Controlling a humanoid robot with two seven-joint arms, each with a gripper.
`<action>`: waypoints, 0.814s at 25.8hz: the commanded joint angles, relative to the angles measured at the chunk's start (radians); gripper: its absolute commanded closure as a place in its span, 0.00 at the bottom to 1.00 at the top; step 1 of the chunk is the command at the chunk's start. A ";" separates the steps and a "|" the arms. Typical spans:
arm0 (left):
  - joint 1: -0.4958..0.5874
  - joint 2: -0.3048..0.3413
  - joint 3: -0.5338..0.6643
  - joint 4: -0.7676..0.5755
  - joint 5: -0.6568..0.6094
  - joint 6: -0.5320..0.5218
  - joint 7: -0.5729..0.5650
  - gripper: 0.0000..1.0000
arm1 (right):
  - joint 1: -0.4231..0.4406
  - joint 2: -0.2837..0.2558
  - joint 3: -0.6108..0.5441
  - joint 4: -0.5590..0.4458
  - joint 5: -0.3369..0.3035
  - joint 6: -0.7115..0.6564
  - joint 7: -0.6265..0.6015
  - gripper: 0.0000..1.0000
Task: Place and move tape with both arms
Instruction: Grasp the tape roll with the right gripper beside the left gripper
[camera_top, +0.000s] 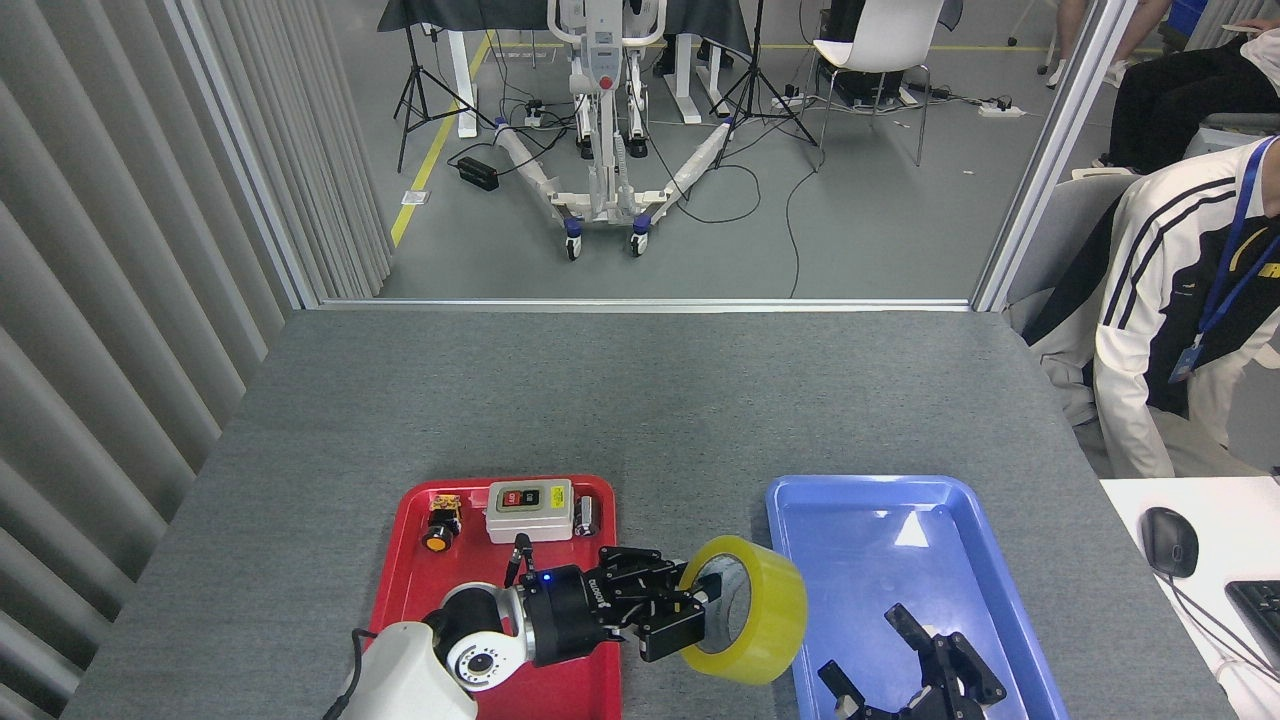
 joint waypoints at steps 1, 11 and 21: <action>-0.003 -0.049 0.001 0.026 0.002 0.000 0.011 1.00 | 0.003 0.006 0.016 -0.006 -0.010 0.000 0.001 0.00; -0.006 -0.108 0.005 0.084 0.005 0.000 0.038 1.00 | 0.025 0.012 0.073 -0.082 -0.015 0.000 0.030 0.00; -0.001 -0.112 -0.002 0.081 0.005 0.000 0.038 1.00 | 0.066 0.011 0.082 -0.134 -0.013 0.000 0.032 0.11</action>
